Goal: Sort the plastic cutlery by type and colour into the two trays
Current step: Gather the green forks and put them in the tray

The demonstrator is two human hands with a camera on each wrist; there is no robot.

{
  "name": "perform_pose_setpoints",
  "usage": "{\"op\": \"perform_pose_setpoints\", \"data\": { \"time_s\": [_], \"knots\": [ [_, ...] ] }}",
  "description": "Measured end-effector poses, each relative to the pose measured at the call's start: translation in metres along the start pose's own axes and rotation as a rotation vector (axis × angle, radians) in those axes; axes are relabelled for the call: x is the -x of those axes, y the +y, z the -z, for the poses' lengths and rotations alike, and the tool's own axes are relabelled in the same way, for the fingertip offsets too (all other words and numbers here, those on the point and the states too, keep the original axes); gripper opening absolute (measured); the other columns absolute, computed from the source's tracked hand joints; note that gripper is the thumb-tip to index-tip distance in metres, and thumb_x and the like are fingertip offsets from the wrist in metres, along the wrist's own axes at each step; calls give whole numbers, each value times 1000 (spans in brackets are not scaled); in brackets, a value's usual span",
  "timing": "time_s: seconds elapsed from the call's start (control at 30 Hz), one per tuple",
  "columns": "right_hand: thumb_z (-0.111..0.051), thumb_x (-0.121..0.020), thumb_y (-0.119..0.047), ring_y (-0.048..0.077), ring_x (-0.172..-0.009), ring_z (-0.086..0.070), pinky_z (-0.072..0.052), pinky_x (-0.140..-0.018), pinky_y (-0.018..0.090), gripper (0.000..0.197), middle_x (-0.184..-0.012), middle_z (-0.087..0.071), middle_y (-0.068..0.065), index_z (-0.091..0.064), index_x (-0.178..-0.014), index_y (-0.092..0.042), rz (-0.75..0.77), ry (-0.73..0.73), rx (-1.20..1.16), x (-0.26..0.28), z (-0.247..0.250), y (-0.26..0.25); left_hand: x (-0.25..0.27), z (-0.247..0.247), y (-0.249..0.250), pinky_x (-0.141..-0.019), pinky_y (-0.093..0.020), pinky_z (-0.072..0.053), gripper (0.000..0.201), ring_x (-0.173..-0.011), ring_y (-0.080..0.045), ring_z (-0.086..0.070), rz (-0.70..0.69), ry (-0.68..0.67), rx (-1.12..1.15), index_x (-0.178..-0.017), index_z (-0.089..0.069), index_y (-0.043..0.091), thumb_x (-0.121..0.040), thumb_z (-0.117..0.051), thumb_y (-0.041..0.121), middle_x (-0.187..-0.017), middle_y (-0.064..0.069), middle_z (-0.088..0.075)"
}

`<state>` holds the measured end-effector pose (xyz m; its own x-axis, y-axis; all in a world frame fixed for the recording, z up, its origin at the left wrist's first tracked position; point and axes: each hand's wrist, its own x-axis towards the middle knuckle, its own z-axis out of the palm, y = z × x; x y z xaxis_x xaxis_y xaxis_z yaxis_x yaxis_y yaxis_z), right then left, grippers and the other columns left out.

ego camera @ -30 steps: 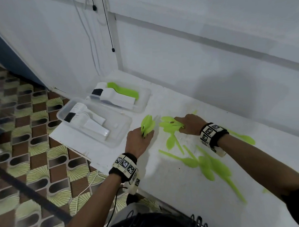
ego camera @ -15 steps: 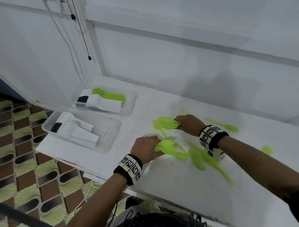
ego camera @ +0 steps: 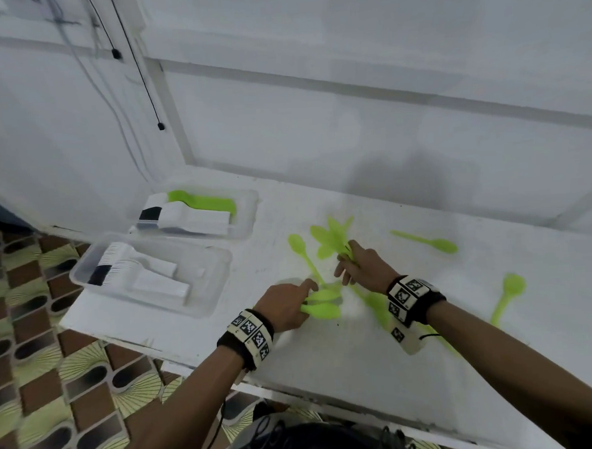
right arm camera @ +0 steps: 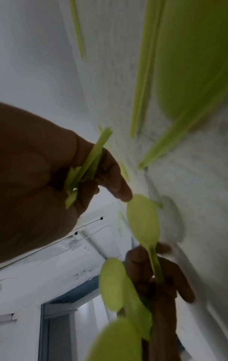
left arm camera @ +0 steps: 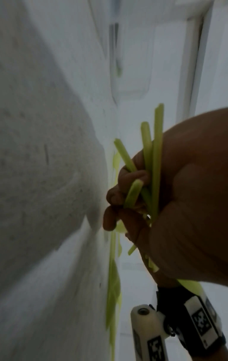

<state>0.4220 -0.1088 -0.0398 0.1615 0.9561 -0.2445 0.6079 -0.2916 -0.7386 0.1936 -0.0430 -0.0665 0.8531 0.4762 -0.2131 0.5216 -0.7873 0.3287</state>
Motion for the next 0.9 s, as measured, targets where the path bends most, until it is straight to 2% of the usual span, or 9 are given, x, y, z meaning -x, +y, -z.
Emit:
{"op": "perform_pose_setpoints", "data": {
  "time_s": [0.17, 0.3, 0.4, 0.5, 0.57, 0.67, 0.73, 0.8, 0.9],
  "knots": [
    [-55, -95, -14, 22, -41, -57, -44, -45, 23, 5, -73, -73, 2, -50, -97, -12, -61, 169, -105, -13, -6, -27, 16, 7, -22, -67, -32, -32, 54, -93, -37, -62, 58, 87, 54, -124, -57, 18, -74, -47, 34, -93, -10, -67],
    [-56, -102, -44, 21, -37, -45, -40, -42, 22, 25, -61, -66, 9, -51, -106, -19, -58, 133, -181, -20, -15, -36, 26, 17, -29, -62, -31, -30, 41, -77, -36, -61, 99, 229, 183, -116, -50, 30, -75, -51, 33, -74, -1, -60],
    [-54, -105, -33, 20, -44, -57, -49, -53, 27, 25, -65, -67, 9, -58, -95, -11, -106, 168, -192, -28, -26, -35, 23, 18, -42, -61, -32, -39, 45, -69, -34, -57, 39, 298, 390, -119, -51, 29, -76, -57, 16, -75, 1, -59],
    [-51, -104, -18, 34, -61, -68, -54, -57, 37, 15, -82, -70, 18, -57, -106, -4, -143, 182, -23, -41, -38, -30, 21, 21, -47, -61, -38, -51, 28, -54, -20, -54, 137, 336, 769, -114, -65, 13, -88, -56, 4, -66, 8, -56],
    [-54, -102, -21, 45, -76, -66, -47, -60, 42, 26, -90, -64, 28, -53, -117, 1, -155, 226, 164, -49, -46, -31, 19, 27, -43, -56, -41, -52, 6, -46, -14, -49, 247, 379, 961, -95, -70, 9, -95, -68, 15, -54, 7, -55],
    [-59, -99, -38, 42, -97, -61, -46, -71, 41, 44, -106, -61, 25, -52, -124, -2, -216, 236, 328, -52, -58, -46, 12, 29, -42, -56, -28, -41, 47, -49, -9, -46, 372, 486, 970, -65, -63, 11, -87, -74, 51, -49, 10, -52],
    [-60, -98, -38, 40, -104, -60, -48, -77, 41, 40, -110, -63, 22, -56, -116, -3, -233, 203, 403, -55, -65, -50, 4, 25, -48, -56, -31, -37, 74, -51, -14, -42, 438, 541, 957, -59, -48, 3, -80, -67, 72, -51, 1, -46],
    [-58, -98, -32, 40, -106, -60, -45, -77, 40, 31, -108, -64, 21, -59, -107, -2, -226, 200, 417, -57, -69, -52, -1, 27, -51, -58, -33, -38, 80, -53, -17, -42, 462, 557, 987, -61, -45, 0, -76, -60, 77, -53, -6, -47],
    [-55, -98, -30, 42, -98, -62, -37, -69, 37, 25, -100, -67, 23, -55, -92, -6, -245, 210, 359, -52, -67, -54, -9, 33, -51, -60, -32, -40, 69, -57, -16, -47, 491, 511, 1045, -67, -55, 0, -84, -68, 65, -60, -2, -54]
  ]
}}
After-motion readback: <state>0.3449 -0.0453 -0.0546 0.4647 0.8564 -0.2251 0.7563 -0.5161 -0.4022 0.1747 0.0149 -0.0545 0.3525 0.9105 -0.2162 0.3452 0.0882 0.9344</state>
